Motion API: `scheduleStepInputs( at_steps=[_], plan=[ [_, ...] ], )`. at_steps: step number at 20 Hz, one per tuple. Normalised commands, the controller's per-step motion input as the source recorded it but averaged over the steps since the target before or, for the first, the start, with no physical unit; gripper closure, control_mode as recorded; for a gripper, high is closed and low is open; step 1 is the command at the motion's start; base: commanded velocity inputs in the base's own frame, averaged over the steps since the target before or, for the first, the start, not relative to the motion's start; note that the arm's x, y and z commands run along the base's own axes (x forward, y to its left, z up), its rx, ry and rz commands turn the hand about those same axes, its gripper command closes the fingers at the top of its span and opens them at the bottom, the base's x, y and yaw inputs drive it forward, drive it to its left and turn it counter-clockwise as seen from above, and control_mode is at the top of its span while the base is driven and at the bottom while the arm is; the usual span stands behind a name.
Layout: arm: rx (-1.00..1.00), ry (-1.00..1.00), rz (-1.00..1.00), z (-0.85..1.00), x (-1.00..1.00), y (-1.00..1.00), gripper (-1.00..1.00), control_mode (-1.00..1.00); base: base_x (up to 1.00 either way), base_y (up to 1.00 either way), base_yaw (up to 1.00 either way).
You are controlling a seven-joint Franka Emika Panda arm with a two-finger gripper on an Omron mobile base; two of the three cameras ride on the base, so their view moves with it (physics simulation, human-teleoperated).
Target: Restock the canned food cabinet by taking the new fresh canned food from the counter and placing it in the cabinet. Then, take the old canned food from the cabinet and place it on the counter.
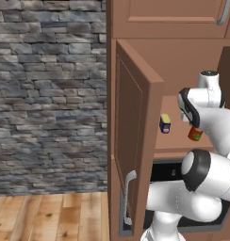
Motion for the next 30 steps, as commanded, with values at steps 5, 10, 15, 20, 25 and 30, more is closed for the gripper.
scheduleStepInputs(
  at_steps=[5, 10, 15, 20, 25, 30],
  plan=[
    [0.03, -0.01, 0.00, -0.18, -0.07, 0.02, -1.00, -1.00, 0.00, 0.00, 0.00],
    [0.04, -0.02, 0.00, -0.20, -0.01, 0.10, -1.00, -1.00, 0.00, 0.00, 0.00],
    [0.02, 0.00, 0.00, -0.06, 0.00, 0.13, -1.00, -1.00, 0.00, 0.00, 0.00],
    [0.00, 0.00, 0.00, -0.03, 0.00, 0.15, -1.00, -1.00, 0.00, 0.00, 0.00],
    [0.00, -0.03, 0.00, -0.16, 0.00, 0.04, -1.00, -1.00, 0.00, 0.00, 0.00],
    [0.00, -0.08, 0.00, -0.23, 0.00, -0.01, -1.00, -1.00, 0.00, 0.00, 0.00]
  ],
)
